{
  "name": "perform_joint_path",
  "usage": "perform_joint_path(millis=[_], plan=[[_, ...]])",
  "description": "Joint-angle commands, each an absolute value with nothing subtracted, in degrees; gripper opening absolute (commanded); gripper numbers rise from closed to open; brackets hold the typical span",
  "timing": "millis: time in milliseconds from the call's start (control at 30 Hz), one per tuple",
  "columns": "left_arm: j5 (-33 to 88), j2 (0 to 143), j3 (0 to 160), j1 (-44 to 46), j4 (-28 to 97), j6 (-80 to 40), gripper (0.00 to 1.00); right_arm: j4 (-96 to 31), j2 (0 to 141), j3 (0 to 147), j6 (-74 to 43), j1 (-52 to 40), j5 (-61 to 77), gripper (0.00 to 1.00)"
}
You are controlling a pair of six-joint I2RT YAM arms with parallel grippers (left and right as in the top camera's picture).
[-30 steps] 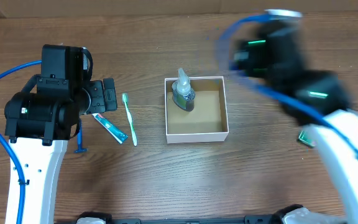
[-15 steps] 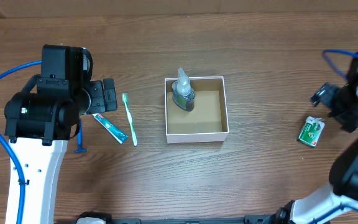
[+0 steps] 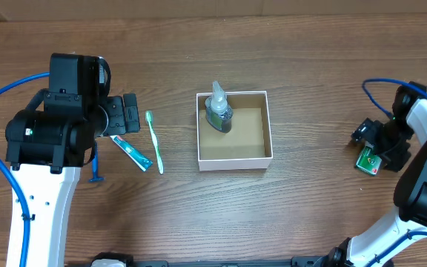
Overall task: Pack container
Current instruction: 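Grasp the green Dettol soap box with the right gripper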
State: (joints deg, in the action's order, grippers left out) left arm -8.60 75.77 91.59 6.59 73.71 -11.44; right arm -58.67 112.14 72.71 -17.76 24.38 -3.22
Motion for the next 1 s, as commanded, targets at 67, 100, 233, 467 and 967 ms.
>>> perform_joint_path(millis=[67, 100, 233, 467, 967], plan=[[-7.86, 76.03, 91.96, 6.37, 73.73, -10.74, 1.0, -56.38, 111.53, 70.65, -17.47, 24.45, -1.13, 1.0], [-7.86, 76.03, 91.96, 6.37, 73.76, -10.74, 1.0, -56.34, 111.53, 70.65, -17.5, 24.45, -1.15, 0.99], [-7.86, 76.03, 91.96, 6.37, 73.73, -10.74, 1.0, -56.16, 111.53, 70.65, -17.54, 24.45, -1.15, 0.77], [-7.88, 76.03, 91.96, 6.37, 73.73, -10.74, 1.0, -56.18, 111.53, 70.65, -17.56, 24.45, -1.13, 0.58], [-7.88, 76.03, 91.96, 6.37, 73.71, -10.72, 1.0, -65.73, 105.56, 83.74, -15.77, 21.82, 2.87, 0.04]])
